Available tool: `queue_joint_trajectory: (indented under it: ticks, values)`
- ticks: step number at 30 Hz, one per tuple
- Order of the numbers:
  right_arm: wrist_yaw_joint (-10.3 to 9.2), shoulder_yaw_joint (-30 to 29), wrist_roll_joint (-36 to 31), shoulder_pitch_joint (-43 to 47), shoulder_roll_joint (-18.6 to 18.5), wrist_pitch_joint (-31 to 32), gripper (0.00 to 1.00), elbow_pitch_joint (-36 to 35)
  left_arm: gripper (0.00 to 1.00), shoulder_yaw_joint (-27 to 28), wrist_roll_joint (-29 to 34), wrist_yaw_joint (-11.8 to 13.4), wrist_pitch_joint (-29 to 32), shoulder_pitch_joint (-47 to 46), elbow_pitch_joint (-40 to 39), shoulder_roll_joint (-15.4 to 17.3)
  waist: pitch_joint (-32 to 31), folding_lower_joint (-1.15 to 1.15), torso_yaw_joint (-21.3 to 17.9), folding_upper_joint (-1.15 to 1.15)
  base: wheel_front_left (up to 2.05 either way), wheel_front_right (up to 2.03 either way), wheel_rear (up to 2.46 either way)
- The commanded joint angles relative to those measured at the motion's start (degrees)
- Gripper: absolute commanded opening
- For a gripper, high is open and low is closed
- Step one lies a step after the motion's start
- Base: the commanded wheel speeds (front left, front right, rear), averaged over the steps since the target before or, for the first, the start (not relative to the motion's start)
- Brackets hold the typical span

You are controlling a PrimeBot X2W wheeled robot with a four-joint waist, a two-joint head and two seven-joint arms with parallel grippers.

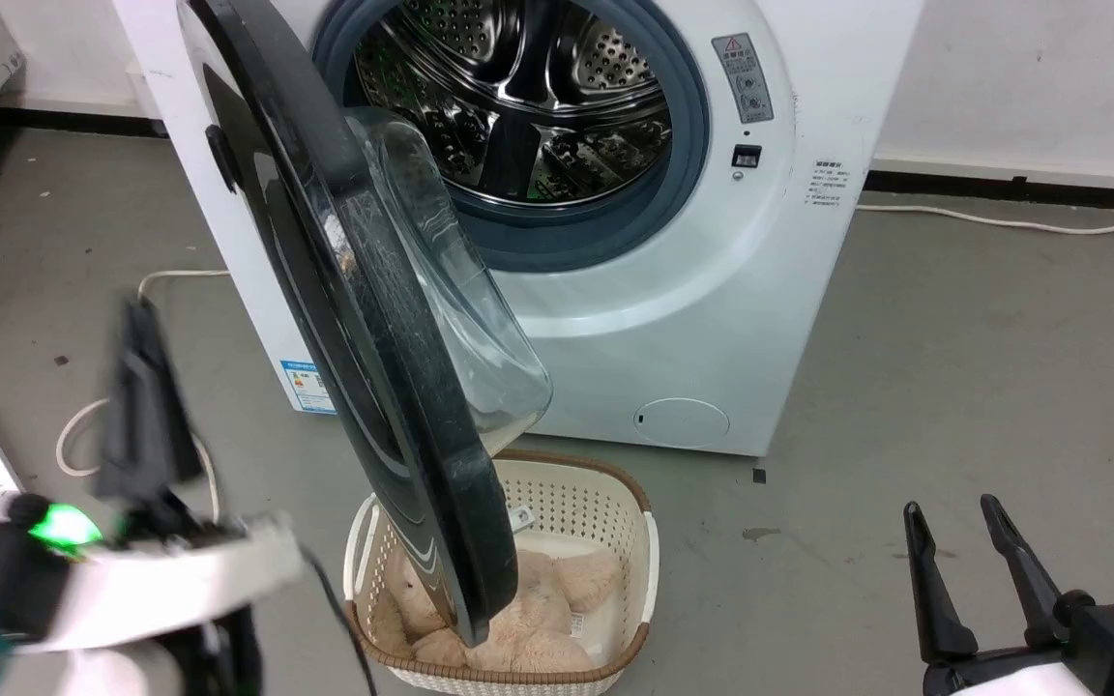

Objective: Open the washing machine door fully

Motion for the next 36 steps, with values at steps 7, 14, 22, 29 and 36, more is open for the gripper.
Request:
queue_joint_trajectory:
  ticks: [7,14,22,29,36]
  values:
    - [-0.04,0.3,0.5,-0.5,0.3,0.3,1.0,0.6,0.0,-1.4,0.6,0.3,1.3,-9.1,-11.0,0.0,-0.8,0.0,0.0,0.0,0.0,0.0,0.0]
    - [-0.04,0.7,0.6,-0.8,0.3,0.9,1.0,0.9,0.0,-12.7,5.1,0.3,9.2,-13.3,-15.3,-0.6,-1.2,0.0,-0.7,0.0,0.0,0.0,0.0]
    - [-0.04,0.5,0.7,-0.9,0.3,1.1,1.0,1.1,0.0,-28.3,4.0,0.6,14.9,-7.7,-7.4,-1.3,-0.6,0.0,-1.2,0.0,0.0,0.0,0.0]
    - [-0.04,0.4,0.8,-1.4,0.3,1.2,1.0,1.4,0.0,-32.8,0.4,1.3,14.4,-2.1,5.1,-1.5,0.5,0.0,-1.1,0.0,0.0,0.0,0.0]
    - [-0.04,0.1,0.7,-1.3,0.3,1.3,1.0,1.8,0.0,-30.9,-1.6,2.4,11.4,-1.0,15.9,-1.4,1.2,0.0,0.1,0.0,0.0,0.0,0.0]
